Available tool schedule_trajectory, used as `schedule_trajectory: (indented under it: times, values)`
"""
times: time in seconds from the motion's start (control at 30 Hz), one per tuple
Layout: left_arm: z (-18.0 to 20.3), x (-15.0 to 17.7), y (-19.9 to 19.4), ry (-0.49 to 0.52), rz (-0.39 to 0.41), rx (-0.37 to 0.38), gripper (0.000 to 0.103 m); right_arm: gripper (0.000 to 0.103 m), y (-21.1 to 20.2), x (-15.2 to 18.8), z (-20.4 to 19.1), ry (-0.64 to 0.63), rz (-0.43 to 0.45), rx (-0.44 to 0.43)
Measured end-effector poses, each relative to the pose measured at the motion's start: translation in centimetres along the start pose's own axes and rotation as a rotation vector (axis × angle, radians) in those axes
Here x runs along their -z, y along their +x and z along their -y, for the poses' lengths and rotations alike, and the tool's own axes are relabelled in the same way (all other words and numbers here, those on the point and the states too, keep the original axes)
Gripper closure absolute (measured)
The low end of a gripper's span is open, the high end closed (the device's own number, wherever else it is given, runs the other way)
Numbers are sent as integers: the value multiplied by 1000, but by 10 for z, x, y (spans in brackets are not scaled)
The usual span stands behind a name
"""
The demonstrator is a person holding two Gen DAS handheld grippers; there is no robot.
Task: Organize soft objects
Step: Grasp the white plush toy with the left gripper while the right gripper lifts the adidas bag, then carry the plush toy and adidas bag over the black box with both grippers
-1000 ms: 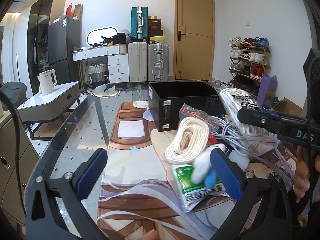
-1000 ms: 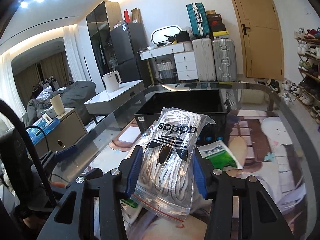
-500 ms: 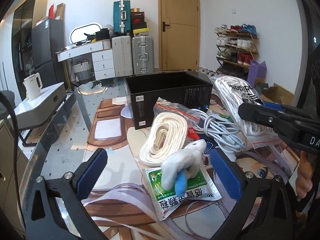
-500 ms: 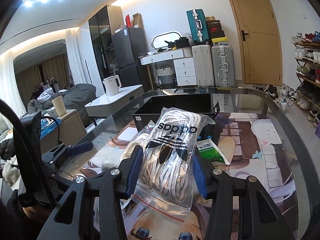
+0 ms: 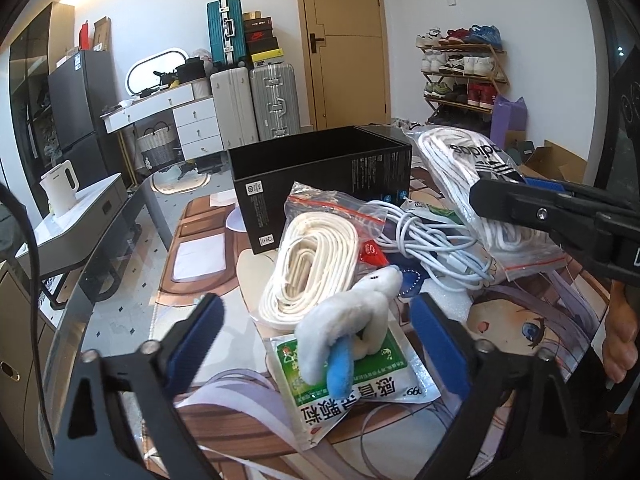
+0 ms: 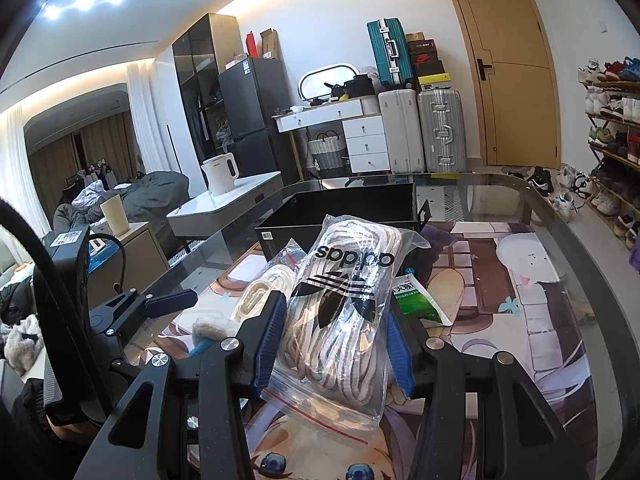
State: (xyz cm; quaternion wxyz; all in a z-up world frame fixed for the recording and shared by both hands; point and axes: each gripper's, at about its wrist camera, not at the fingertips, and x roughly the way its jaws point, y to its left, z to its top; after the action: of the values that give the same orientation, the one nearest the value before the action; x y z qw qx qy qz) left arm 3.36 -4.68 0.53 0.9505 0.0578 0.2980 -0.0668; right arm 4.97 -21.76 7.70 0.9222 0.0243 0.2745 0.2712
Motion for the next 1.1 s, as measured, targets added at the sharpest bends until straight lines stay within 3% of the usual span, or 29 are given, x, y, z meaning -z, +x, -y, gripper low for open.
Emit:
schedule_trajectory:
  times: [0.23,0.43,0.67,1.1]
  values:
    - [0,-1,0,12,-7,-25,17,55,-2,3,-2,3,14,-16]
    - [4,-2,1,38,-20,-14,34,55,0,3,-3,5,16,-28]
    - [6,0,-1,29,-26,18,64,55,-1,4,-1,8,23,-32]
    - [2,0,-15,-24,4,81,69,55,-1,4,0,10,36,-36]
